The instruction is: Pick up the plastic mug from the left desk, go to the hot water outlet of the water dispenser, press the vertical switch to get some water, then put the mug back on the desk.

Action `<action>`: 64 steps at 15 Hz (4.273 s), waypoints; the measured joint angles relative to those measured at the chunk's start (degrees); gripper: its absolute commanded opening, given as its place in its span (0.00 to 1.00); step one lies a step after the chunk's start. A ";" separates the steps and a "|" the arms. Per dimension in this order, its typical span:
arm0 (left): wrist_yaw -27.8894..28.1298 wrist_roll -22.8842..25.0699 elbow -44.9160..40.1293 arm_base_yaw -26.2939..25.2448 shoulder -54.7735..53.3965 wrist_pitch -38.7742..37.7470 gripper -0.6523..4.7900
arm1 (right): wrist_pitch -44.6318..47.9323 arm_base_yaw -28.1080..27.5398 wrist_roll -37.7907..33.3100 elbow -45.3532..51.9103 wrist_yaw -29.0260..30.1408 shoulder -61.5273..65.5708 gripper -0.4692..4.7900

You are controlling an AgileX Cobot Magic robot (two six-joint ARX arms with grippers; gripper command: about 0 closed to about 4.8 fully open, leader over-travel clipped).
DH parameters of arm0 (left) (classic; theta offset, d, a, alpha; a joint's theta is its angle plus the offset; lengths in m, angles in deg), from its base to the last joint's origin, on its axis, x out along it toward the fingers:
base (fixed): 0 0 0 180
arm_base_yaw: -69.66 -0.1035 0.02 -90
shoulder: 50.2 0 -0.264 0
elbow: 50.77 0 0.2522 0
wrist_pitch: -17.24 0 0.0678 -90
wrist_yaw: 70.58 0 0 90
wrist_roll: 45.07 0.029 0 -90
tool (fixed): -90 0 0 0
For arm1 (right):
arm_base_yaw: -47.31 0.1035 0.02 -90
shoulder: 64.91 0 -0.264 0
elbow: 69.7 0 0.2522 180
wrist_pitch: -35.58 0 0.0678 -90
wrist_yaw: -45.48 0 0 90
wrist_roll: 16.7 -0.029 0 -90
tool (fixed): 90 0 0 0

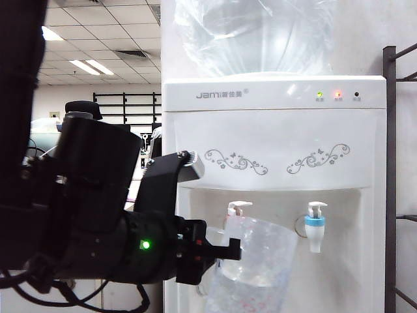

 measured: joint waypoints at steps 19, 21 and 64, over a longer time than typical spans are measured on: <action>-3.21 2.23 -5.16 1.31 11.91 0.00 0.11 | 0.00 0.00 0.02 0.00 0.00 0.00 0.08; -3.21 2.25 -5.14 1.31 11.91 0.02 0.11 | 0.00 0.00 0.00 0.00 0.00 0.00 0.08; -3.91 2.36 8.20 -45.07 8.07 -5.64 0.11 | -0.02 0.00 0.02 0.00 0.00 0.02 0.08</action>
